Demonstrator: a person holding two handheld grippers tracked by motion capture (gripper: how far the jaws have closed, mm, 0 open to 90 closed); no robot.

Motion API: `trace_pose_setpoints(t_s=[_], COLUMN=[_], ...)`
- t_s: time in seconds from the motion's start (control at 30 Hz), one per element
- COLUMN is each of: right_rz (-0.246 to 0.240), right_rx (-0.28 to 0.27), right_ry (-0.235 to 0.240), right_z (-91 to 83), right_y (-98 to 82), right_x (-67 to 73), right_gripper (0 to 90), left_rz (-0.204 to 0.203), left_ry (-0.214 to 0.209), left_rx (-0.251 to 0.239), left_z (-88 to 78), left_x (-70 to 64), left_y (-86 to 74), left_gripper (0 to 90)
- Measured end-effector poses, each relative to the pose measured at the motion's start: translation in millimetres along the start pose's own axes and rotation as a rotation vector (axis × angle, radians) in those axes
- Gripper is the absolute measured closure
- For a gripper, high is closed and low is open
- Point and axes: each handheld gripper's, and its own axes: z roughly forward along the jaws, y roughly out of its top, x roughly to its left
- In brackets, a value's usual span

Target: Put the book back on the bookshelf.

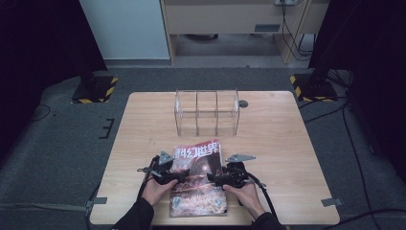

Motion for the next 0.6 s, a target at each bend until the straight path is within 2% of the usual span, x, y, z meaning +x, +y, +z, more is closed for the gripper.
trace_pose_setpoints(t_s=[0.17, 0.3, 0.47, 0.6], right_rz=[0.025, 0.009, -0.005, 0.030], right_rx=[-0.013, -0.006, 0.009, 0.004], right_ry=[0.006, 0.005, -0.021, -0.001], right_z=[7.2, 14.8, 15.8, 13.4], right_y=[4.9, 10.6, 13.0, 11.4], right_x=[-4.8, -5.3, -6.6, -9.6], right_gripper=[40.2, 43.5, 58.3, 71.6], left_rz=[0.005, 0.013, 0.027, 0.023], left_ry=[-0.003, -0.005, -0.004, -0.004], left_rx=[0.002, 0.005, 0.005, 0.004], left_z=[-0.1, -0.4, -1.3, -2.8], left_x=[0.4, 1.1, 2.3, 4.1], left_y=[0.0, 0.0, -0.4, -0.4], left_gripper=[14.8, 15.0, 17.7, 21.6])
